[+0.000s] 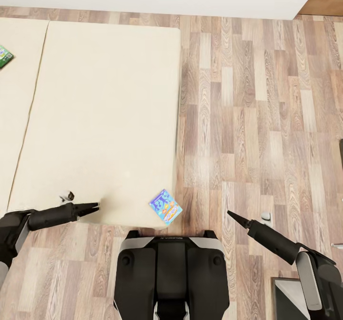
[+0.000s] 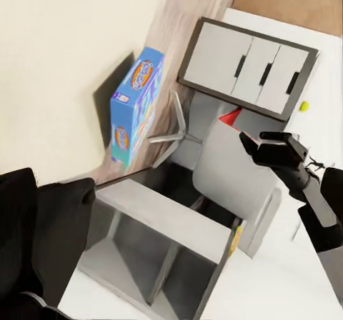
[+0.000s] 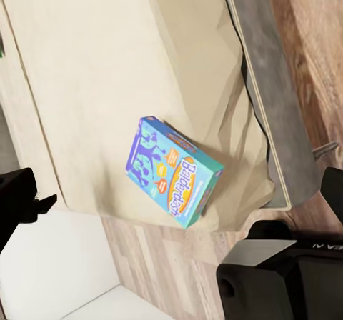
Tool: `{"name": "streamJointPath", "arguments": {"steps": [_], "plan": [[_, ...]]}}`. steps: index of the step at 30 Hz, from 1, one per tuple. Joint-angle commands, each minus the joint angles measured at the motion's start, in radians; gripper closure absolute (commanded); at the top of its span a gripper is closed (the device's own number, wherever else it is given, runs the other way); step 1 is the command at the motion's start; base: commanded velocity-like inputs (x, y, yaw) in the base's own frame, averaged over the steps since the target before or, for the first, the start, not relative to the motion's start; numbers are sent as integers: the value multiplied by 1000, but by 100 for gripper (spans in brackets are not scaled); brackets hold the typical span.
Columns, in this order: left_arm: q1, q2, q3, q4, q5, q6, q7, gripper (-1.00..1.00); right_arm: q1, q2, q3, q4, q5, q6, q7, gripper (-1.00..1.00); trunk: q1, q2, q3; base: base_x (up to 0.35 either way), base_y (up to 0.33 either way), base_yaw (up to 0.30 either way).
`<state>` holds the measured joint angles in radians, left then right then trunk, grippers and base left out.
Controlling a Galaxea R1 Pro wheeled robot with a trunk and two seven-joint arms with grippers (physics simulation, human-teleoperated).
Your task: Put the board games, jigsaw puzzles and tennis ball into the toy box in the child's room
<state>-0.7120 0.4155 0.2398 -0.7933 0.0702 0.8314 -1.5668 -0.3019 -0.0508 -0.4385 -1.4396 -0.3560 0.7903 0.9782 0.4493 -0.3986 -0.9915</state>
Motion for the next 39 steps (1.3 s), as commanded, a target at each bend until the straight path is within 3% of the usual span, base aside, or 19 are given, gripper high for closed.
{"name": "streamJointPath", "arguments": {"steps": [1,7,15,27,33,39], "plan": [[15,1,23,-4,7,2,-4,-100,0,2,-1,0,-1,5,1,-100,1,-1,0,0,0,0],[37,4,65,-11,17,-14,-4,-100,0,8,-2,1,-2,4,1,-100,1,-1,9,0,0,0],[40,6,76,-15,19,-17,-4,-100,0,10,-3,3,-15,-29,4,-100,1,-1,22,0,0,0],[41,73,83,-19,22,-3,-4,-100,-1,11,-3,2,-18,-64,1,-100,1,-1,42,0,0,0],[42,81,91,-18,26,0,-4,-100,-1,13,-2,3,-19,-67,1,-100,1,-1,52,0,0,0],[42,80,94,-17,26,57,-4,-100,0,16,-2,3,-19,-69,5,-100,1,-1,62,0,0,0]]}}
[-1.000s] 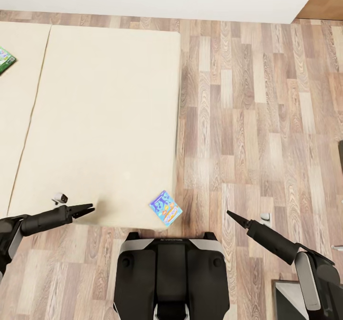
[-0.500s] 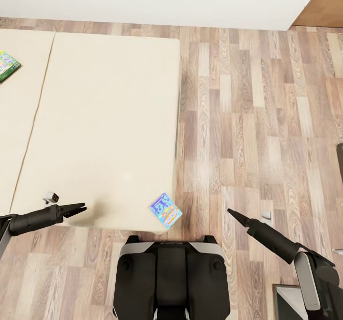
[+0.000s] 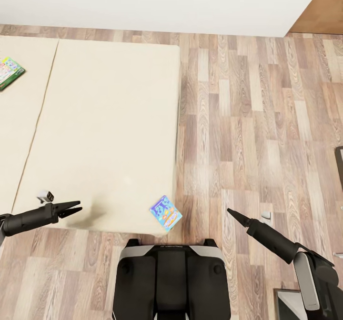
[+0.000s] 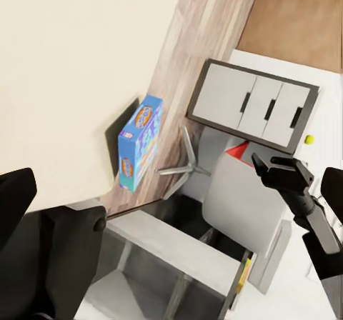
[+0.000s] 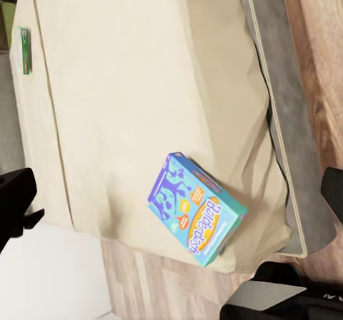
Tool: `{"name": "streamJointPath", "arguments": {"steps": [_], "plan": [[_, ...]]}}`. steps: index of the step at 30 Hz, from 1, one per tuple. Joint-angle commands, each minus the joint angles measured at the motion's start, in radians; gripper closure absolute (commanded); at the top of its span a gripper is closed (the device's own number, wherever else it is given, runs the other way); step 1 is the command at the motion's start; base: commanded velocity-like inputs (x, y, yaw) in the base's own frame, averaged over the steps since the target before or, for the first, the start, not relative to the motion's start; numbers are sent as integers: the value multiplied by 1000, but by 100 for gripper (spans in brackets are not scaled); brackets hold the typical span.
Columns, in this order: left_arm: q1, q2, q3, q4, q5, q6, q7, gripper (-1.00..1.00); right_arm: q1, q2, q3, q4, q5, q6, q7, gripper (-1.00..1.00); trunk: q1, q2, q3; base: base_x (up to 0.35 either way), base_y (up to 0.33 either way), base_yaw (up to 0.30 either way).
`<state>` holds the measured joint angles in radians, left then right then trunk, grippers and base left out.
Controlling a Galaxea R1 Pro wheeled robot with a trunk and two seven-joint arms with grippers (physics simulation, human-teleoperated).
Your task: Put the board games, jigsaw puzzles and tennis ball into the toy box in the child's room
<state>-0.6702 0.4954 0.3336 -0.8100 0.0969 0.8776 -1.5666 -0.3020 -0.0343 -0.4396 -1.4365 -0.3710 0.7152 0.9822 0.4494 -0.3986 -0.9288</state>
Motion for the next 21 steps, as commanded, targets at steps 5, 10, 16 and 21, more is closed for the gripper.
{"name": "streamJointPath", "arguments": {"steps": [5,10,16,21], "plan": [[0,0,2,0,-2,28,-4,-100,0,-1,-2,0,-4,7,2,-100,1,-1,7,0,0,0],[0,-2,3,0,-2,31,-4,-100,-1,-4,-3,0,-3,9,3,-100,1,-1,16,0,0,0],[0,-6,3,0,-1,28,-4,-100,-1,-4,-4,-1,-4,10,3,-100,1,-1,25,0,0,0],[0,-5,4,0,-2,28,-4,-100,-1,-1,-2,-5,-5,10,2,-100,1,-1,34,0,0,0]]}}
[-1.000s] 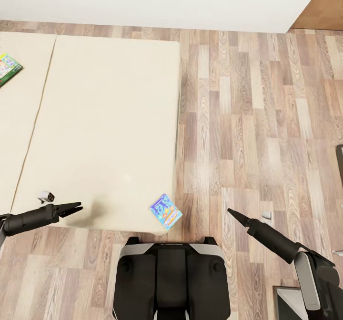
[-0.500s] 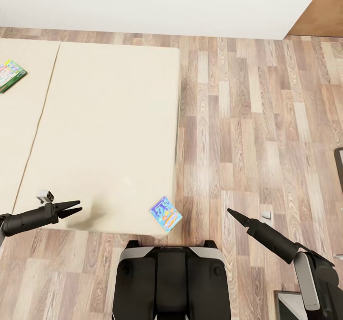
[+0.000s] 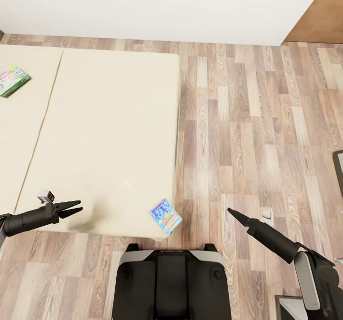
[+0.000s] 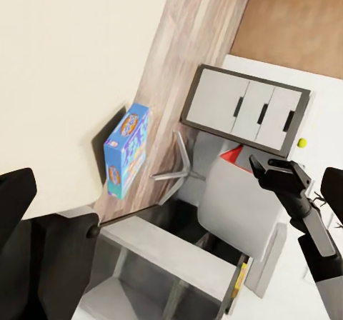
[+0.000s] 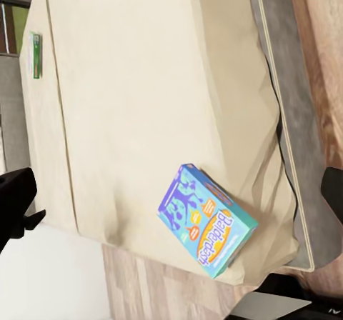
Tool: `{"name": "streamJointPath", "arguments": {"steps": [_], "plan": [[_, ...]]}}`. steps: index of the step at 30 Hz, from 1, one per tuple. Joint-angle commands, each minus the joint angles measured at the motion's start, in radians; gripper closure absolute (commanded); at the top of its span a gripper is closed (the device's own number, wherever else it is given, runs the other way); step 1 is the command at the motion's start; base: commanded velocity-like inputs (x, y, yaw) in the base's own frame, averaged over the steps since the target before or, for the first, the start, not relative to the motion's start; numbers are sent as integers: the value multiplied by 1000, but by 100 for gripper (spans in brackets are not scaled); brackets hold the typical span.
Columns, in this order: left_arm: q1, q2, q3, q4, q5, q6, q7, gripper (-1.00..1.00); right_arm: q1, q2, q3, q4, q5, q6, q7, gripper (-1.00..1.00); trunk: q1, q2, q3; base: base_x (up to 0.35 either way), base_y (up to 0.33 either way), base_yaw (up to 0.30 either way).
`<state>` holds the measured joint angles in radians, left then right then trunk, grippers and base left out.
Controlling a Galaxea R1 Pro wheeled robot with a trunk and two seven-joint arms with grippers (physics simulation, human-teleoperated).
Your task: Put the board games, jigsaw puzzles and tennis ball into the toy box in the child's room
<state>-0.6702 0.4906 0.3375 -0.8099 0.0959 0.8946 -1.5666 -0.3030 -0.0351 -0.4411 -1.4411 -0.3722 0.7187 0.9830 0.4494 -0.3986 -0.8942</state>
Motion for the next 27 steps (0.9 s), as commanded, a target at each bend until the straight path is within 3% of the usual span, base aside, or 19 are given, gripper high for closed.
{"name": "streamJointPath", "arguments": {"steps": [1,27], "plan": [[0,1,0,0,-1,11,-4,-100,0,0,0,0,-4,6,1,-100,1,-1,1,0,0,0],[-1,-2,0,0,-4,15,-4,-100,0,1,-1,-5,-4,7,0,-100,1,-1,44,0,0,0]]}}
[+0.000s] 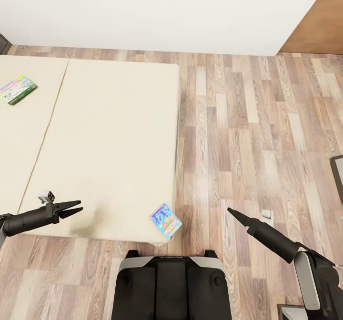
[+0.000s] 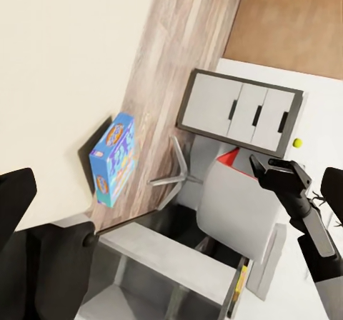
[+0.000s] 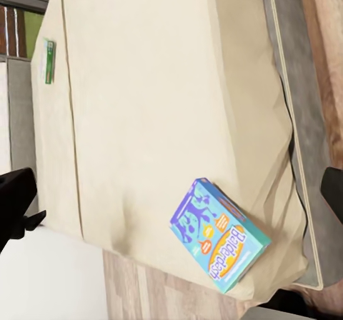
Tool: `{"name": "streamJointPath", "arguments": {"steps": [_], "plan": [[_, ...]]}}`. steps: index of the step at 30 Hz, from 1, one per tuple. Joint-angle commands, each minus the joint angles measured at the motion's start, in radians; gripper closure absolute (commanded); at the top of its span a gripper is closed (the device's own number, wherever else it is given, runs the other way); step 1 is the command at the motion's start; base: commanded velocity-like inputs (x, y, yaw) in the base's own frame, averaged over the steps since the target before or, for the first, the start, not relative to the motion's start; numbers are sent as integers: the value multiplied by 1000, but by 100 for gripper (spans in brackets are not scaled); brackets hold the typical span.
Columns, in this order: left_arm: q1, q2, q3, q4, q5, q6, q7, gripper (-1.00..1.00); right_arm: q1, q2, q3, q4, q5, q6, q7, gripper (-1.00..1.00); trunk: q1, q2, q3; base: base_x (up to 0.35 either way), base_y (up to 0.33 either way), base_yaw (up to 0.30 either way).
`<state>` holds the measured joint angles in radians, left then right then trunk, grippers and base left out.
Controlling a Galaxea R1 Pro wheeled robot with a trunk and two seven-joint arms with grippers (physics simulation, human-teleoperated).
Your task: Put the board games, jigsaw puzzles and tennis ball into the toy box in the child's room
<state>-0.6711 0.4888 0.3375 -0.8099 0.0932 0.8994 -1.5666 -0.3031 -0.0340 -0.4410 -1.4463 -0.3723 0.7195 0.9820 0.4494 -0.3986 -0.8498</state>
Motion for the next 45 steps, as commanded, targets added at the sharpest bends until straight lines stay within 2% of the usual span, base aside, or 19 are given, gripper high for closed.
{"name": "streamJointPath", "arguments": {"steps": [1,45], "plan": [[0,0,-1,0,0,10,-4,-100,0,0,-1,0,-4,6,1,-100,1,-1,1,0,0,0],[0,-4,1,1,2,7,-4,-100,0,-2,-3,1,-3,6,2,-100,1,-1,73,0,0,0]]}}
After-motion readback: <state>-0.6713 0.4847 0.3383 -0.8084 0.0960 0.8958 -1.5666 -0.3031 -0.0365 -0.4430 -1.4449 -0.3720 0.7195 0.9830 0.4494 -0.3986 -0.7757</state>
